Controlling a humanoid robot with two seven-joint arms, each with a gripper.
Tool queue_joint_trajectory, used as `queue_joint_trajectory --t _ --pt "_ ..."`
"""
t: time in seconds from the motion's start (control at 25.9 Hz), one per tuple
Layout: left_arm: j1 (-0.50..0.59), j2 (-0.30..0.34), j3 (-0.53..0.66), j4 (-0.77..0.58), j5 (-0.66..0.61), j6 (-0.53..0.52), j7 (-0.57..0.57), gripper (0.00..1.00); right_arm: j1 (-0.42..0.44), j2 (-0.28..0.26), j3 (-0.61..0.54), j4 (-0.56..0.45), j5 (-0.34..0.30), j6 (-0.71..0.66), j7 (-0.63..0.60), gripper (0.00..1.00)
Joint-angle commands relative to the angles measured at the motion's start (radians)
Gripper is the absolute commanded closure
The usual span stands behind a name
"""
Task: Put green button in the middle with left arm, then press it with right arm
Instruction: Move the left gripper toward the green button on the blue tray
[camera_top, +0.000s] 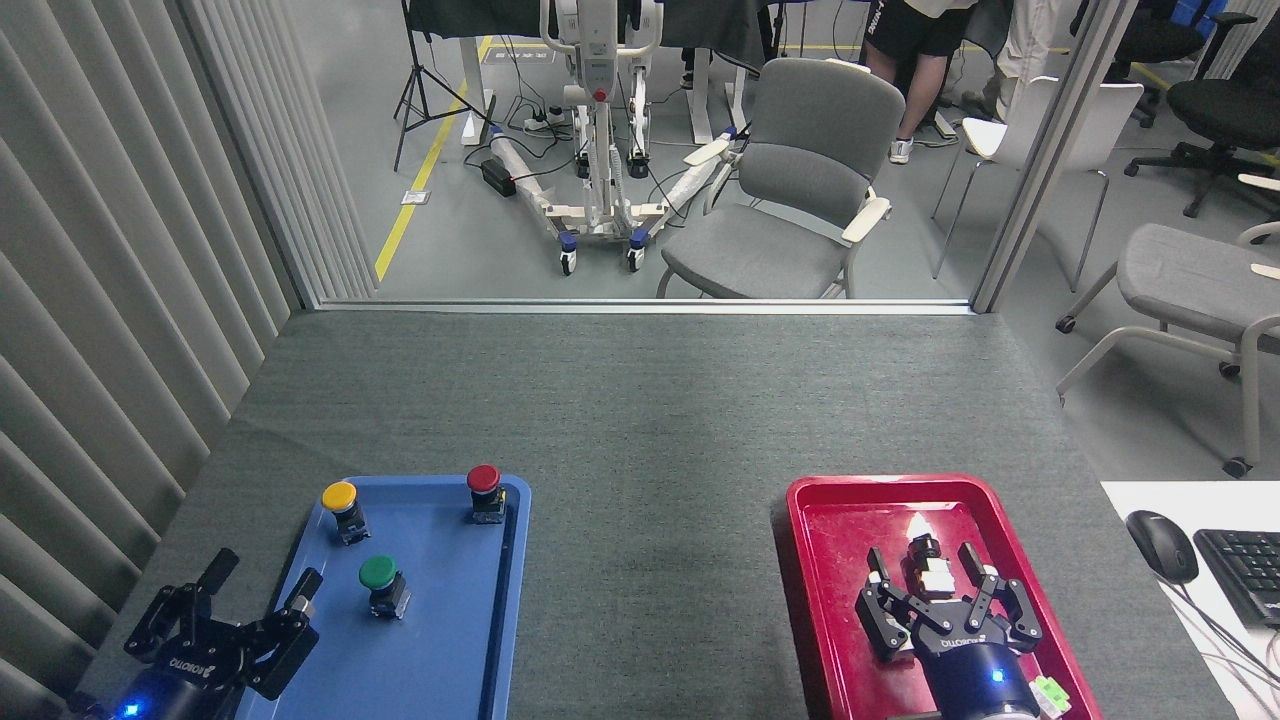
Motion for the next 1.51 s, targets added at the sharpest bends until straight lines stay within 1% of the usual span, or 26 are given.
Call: queue_joint_trajectory --t 0.0,0.08,0.19,0.27,0.43,0.54,0.62,0.73,0.81,1.01,1.08,1.16,1.24,1.35,1.47 --pt "0.024 -0.003 0.001 -0.047 0.011 -0.036 -0.001 0.00 -0.012 -0.005 -0.003 0.017 0.012 0.017 0.001 0.00" --pt "0.052 -0.011 0.004 -0.056 0.014 -0.056 0.001 0.00 -0.030 -0.007 0.002 0.017 0.007 0.017 0.004 0.00" --pt "0.055 -0.052 0.001 -0.050 0.012 -0.059 0.002 0.00 -0.016 -0.002 0.013 -0.014 0.010 0.015 0.004 0.01" --pt "0.056 -0.054 0.001 -0.024 0.011 -0.059 0.013 0.00 -0.019 0.004 0.013 -0.016 0.013 0.014 0.002 0.01" --pt "0.042 -0.037 -0.001 0.036 -0.011 -0.059 0.016 0.00 -0.024 0.004 0.013 -0.019 0.012 0.014 0.004 0.01" --pt "0.012 -0.022 -0.001 0.059 -0.071 -0.057 0.016 0.00 -0.030 0.002 0.014 -0.010 0.010 0.021 0.007 0.01" --pt "0.004 -0.009 -0.001 0.060 -0.106 -0.057 0.016 0.00 -0.036 -0.005 0.023 -0.002 0.015 0.069 0.016 0.01" --pt "-0.007 0.006 -0.001 0.079 -0.109 -0.054 0.016 0.00 -0.053 -0.013 0.108 -0.003 0.016 0.144 0.041 0.01" --pt "-0.014 0.003 -0.001 0.103 -0.109 -0.053 0.018 0.00 -0.052 -0.013 0.128 -0.005 0.018 0.164 0.041 0.01" --pt "-0.062 0.006 -0.004 0.231 -0.112 -0.054 0.019 0.00 -0.038 -0.004 0.131 -0.020 0.026 0.159 0.031 0.02" --pt "-0.074 0.008 -0.004 0.261 -0.112 -0.054 0.034 0.00 -0.032 0.004 0.131 -0.020 0.050 0.158 0.024 0.04" --pt "-0.076 0.014 -0.005 0.266 -0.118 -0.054 0.053 0.00 -0.022 0.008 0.131 -0.020 0.056 0.158 0.014 0.06" --pt "-0.077 0.014 -0.008 0.269 -0.141 -0.054 0.056 0.00 -0.024 0.021 0.128 -0.019 0.056 0.152 0.010 0.07" --pt "-0.077 0.008 -0.015 0.271 -0.180 -0.054 0.059 0.00 -0.026 0.024 0.119 -0.019 0.056 0.130 0.010 0.04" --pt "-0.077 0.006 -0.050 0.274 -0.181 -0.053 0.064 0.00 -0.027 0.034 0.117 -0.019 0.056 0.127 0.010 0.02"
